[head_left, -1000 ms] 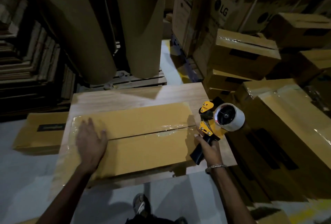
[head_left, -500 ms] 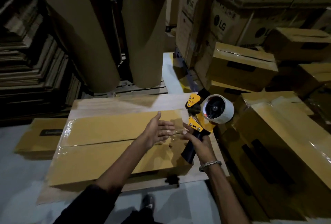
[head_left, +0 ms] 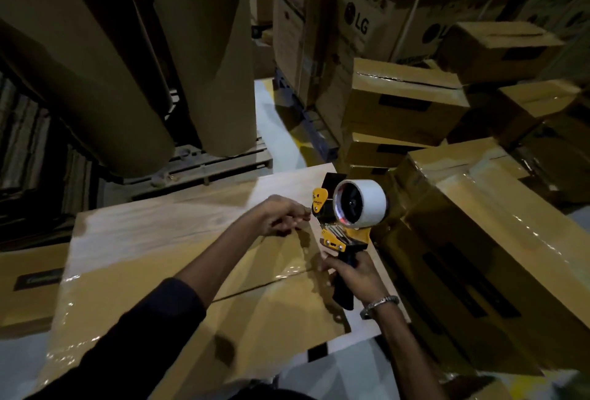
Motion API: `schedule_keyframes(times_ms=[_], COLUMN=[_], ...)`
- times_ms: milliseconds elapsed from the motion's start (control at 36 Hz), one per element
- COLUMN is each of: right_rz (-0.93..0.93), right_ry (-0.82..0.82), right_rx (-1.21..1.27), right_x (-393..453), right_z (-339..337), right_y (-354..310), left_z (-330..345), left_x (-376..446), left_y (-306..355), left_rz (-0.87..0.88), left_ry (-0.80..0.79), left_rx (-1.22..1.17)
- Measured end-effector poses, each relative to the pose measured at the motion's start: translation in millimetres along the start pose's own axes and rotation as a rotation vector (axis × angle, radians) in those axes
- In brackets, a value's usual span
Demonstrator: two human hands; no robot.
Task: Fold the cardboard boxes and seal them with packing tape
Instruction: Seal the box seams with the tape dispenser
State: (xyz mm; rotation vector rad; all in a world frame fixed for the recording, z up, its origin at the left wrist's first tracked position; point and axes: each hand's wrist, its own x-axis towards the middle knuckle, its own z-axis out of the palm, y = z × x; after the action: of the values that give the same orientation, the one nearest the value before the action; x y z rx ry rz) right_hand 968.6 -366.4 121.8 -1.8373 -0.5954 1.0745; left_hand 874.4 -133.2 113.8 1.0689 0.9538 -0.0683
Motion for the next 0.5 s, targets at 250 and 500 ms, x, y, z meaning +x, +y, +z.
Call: schedule_keyframes(times_ms=[250, 500], right_rz=[0.043, 0.042], right_ry=[0.055, 0.101], right_rx=[0.05, 0.044], right_x=[20, 35], right_z=[20, 25], right_y=[-8, -18], left_z=[-30, -38], left_x=[40, 43], left_y=[25, 26], left_rz=[-0.005, -0.139], left_ry=[0.025, 0.024], left_rx=[0.204, 0.185])
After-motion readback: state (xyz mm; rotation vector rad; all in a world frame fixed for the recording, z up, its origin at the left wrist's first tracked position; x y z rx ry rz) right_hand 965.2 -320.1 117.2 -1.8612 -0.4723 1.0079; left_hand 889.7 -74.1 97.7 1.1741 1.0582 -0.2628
